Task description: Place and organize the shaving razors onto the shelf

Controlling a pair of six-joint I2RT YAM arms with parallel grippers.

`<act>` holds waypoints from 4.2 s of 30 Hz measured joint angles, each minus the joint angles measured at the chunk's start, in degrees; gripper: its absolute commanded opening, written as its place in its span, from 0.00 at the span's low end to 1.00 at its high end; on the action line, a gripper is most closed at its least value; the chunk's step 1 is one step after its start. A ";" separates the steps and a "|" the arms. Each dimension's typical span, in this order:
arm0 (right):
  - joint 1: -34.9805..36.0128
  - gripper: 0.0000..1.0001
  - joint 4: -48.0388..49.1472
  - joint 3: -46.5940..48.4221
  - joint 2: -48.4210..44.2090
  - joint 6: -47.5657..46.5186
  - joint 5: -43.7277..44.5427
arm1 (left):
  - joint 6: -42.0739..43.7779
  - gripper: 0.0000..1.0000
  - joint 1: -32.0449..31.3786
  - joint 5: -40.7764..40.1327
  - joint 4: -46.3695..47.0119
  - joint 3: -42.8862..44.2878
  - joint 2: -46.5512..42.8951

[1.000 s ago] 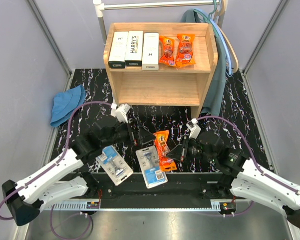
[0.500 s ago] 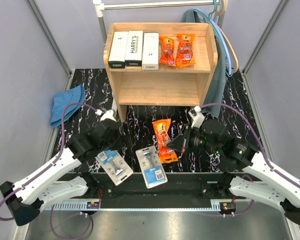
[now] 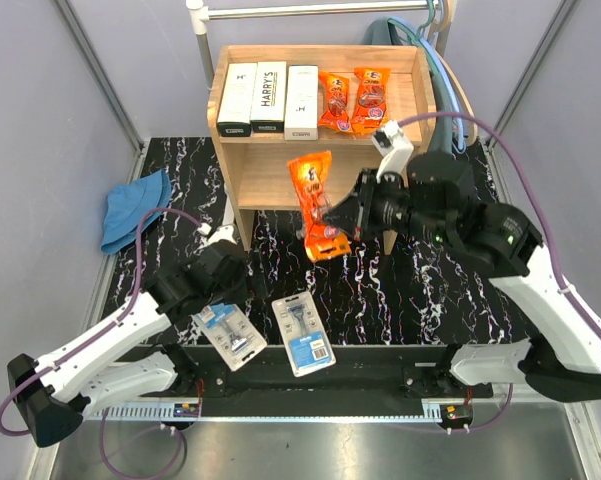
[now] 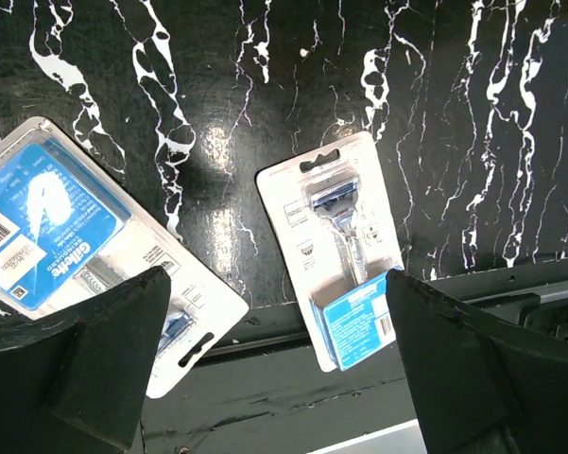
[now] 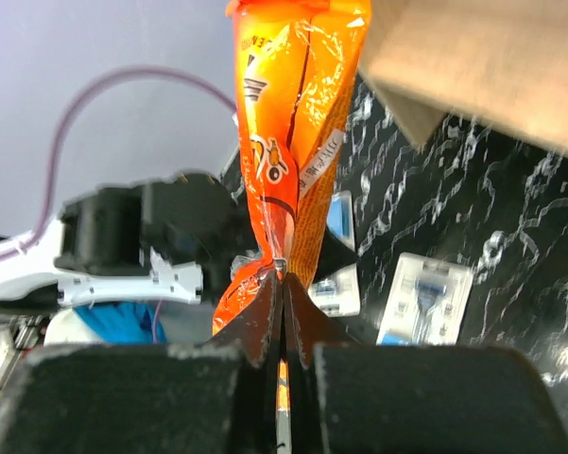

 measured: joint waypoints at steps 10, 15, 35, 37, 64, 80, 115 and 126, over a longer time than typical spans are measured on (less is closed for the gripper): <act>-0.22 0.00 -15.10 39.39 16.70 -10.01 8.37 | 0.09 0.99 0.00 0.55 0.00 -0.72 -0.04; -5.53 0.00 -19.45 53.96 22.64 -12.55 8.66 | 0.28 0.99 0.00 0.87 0.76 -1.68 -0.04; -29.83 0.01 -19.43 55.82 26.73 -14.97 1.73 | 1.16 0.99 0.00 1.42 1.73 -4.22 -0.37; -30.21 0.01 -18.60 55.84 27.34 -15.54 1.70 | 1.29 0.99 0.00 1.44 2.01 -4.22 -0.66; -37.03 0.06 -15.15 54.18 33.14 -18.78 -0.31 | 3.04 0.99 0.00 2.75 5.55 -5.11 2.29; -37.31 0.66 -16.26 54.01 35.34 -18.49 -9.73 | 3.04 0.99 -0.24 3.96 6.25 -6.16 2.95; -37.33 1.00 -11.72 21.40 5.55 -16.20 -4.33 | 4.48 0.99 -0.42 4.31 6.40 -5.18 2.27; -37.40 1.00 -8.61 -11.74 -14.32 -11.39 -7.82 | 4.48 0.99 -0.46 5.99 6.40 -5.03 4.13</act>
